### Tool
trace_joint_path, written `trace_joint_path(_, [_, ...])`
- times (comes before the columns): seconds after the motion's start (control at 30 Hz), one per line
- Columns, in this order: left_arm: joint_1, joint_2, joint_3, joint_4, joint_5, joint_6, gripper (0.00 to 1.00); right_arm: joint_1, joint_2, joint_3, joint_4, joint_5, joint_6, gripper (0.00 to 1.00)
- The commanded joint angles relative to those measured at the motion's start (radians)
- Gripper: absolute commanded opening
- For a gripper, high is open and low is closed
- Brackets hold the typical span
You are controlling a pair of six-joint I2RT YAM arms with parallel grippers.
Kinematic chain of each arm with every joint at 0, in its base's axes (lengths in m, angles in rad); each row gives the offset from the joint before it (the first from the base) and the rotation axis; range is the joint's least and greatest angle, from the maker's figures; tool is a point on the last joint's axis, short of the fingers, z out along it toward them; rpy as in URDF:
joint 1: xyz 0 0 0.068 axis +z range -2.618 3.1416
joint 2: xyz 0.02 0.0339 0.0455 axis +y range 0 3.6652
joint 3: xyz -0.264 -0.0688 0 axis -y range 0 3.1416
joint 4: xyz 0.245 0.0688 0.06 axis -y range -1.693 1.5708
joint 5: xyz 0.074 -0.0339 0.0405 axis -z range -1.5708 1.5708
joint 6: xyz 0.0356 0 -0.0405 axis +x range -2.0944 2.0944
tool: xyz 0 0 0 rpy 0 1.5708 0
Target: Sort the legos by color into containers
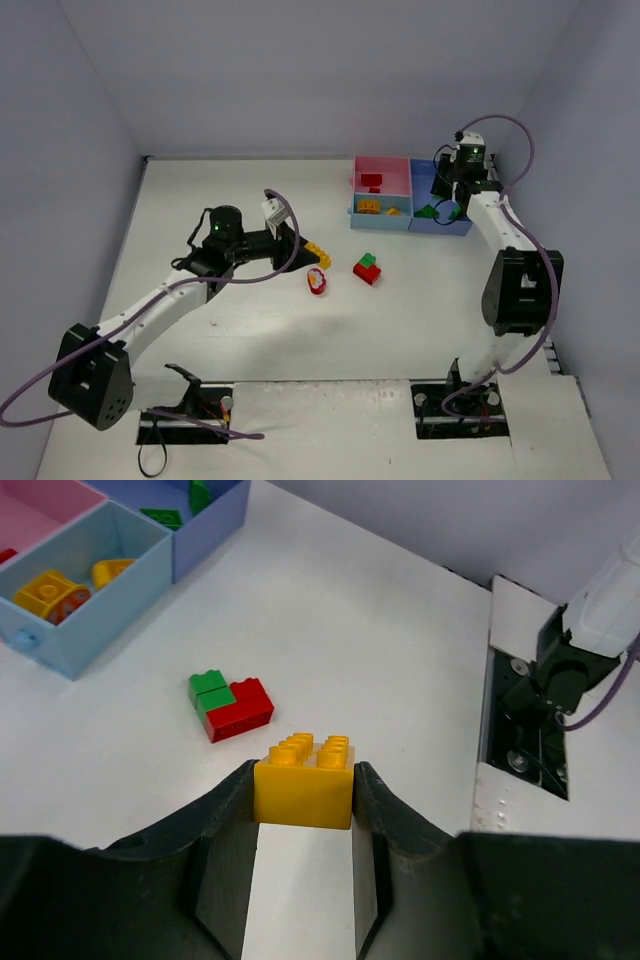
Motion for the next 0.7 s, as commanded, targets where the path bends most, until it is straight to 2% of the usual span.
trace_joint_path(0.0, [-0.006, -0.052, -0.012, 0.015, -0.11, 0.044, 0.0, -0.027, 0.087, 0.106, 0.037, 0.111, 0.049, 0.22])
trace_joint_path(0.07, [-0.01, -0.052, -0.015, 0.041, -0.167, 0.026, 0.0, -0.036, 0.131, 0.135, 0.025, 0.112, 0.064, 0.32])
trace_joint_path(0.1, [-0.01, -0.049, -0.015, 0.058, -0.182, 0.01, 0.0, -0.042, 0.167, 0.16, 0.023, 0.12, 0.069, 0.41])
trace_joint_path(0.3, [-0.066, 0.056, 0.06, 0.123, -0.322, -0.05, 0.0, -0.054, 0.218, 0.2, 0.023, 0.102, 0.076, 0.64])
trace_joint_path(0.37, [-0.099, 0.098, 0.121, 0.123, -0.369, -0.053, 0.0, -0.054, 0.195, 0.195, -0.004, 0.085, 0.072, 0.68])
trace_joint_path(0.5, [-0.139, 0.246, 0.229, 0.172, -0.472, -0.106, 0.0, -0.054, 0.077, 0.134, -0.008, 0.037, 0.102, 0.68])
trace_joint_path(0.57, [-0.161, 0.303, 0.31, 0.185, -0.518, -0.126, 0.02, -0.054, -0.016, 0.062, -0.009, 0.014, 0.128, 0.68])
trace_joint_path(0.6, [-0.174, 0.393, 0.369, 0.202, -0.573, -0.161, 0.05, -0.054, -0.077, 0.003, -0.009, -0.006, 0.167, 0.68])
trace_joint_path(0.63, [-0.175, 0.394, 0.37, 0.202, -0.574, -0.162, 0.05, -0.054, -0.078, 0.002, -0.008, -0.006, 0.167, 0.68])
trace_joint_path(0.67, [-0.187, 0.426, 0.441, 0.202, -0.58, -0.169, 0.05, -0.054, -0.136, -0.051, -0.009, -0.021, 0.17, 0.68])
